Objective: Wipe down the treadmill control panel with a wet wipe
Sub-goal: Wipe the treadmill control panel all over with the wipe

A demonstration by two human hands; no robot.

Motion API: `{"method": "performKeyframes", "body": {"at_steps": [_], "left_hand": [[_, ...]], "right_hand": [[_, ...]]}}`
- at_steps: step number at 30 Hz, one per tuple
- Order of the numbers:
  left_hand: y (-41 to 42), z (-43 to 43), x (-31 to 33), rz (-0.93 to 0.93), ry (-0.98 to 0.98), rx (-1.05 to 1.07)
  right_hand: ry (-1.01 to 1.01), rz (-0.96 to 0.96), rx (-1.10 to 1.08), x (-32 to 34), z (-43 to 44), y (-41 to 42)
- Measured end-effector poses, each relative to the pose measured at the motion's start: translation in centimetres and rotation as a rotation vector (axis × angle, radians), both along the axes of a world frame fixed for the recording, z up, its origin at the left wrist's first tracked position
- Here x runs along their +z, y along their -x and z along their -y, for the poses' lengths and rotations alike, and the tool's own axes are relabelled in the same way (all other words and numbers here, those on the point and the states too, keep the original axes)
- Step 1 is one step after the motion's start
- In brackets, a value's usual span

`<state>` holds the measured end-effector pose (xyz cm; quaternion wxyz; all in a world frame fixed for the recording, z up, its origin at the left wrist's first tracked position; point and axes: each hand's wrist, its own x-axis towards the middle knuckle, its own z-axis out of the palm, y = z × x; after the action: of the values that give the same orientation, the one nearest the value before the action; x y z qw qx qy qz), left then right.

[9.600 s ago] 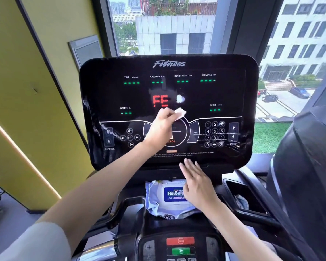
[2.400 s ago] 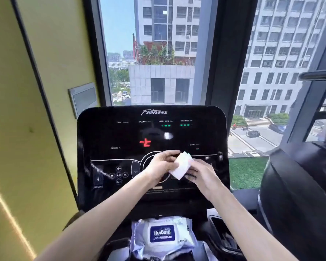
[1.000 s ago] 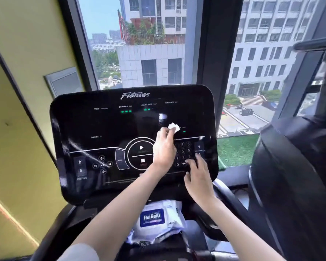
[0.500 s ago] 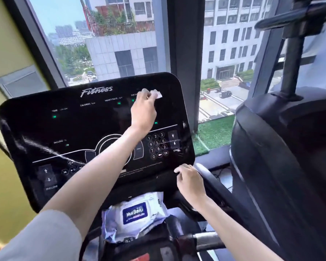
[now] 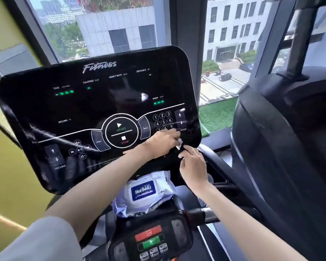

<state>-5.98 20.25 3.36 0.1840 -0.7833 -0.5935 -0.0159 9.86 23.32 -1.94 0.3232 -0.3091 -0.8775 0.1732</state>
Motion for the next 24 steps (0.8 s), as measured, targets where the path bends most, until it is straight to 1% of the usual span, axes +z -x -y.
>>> {"method": "performKeyframes", "body": {"at_steps": [3,8,11,14,16,17,18,20,21,22,24], "left_hand": [[1.3,3.4,0.5,0.000,0.017,0.020],[4.6,11.0,0.6,-0.042,0.014,0.103],[6.7,16.4,0.7,-0.134,0.027,0.180],[9.0,21.8,0.4,-0.200,0.029,0.297],[10.6,25.1,0.7,-0.239,-0.027,0.337],[11.4,26.4,1.0,-0.196,-0.116,0.402],[12.0,27.4,1.7,-0.084,-0.277,0.517],[13.0,28.4,3.6,0.248,-0.697,0.800],[13.0,28.3,4.6,0.388,-0.841,0.900],[12.9,27.9,5.3,0.474,-0.896,0.952],[12.4,26.8,5.2,0.511,-0.852,0.971]], "right_hand": [[-0.022,-0.013,0.039,0.5,1.5,1.5],[-0.045,-0.014,0.183,1.4,5.1,5.4],[-0.024,-0.026,0.266,1.7,7.7,7.2],[-0.037,0.020,0.342,1.3,10.2,8.4],[-0.053,0.065,0.369,1.0,11.4,9.1],[-0.060,0.083,0.379,0.9,11.9,9.3],[-0.065,0.100,0.390,0.9,12.3,9.5],[-0.067,0.142,0.407,0.9,13.0,9.8],[-0.067,0.167,0.409,1.0,13.3,10.0],[-0.067,0.187,0.406,1.0,13.5,10.1],[-0.065,0.206,0.388,1.1,13.7,10.4]]}}
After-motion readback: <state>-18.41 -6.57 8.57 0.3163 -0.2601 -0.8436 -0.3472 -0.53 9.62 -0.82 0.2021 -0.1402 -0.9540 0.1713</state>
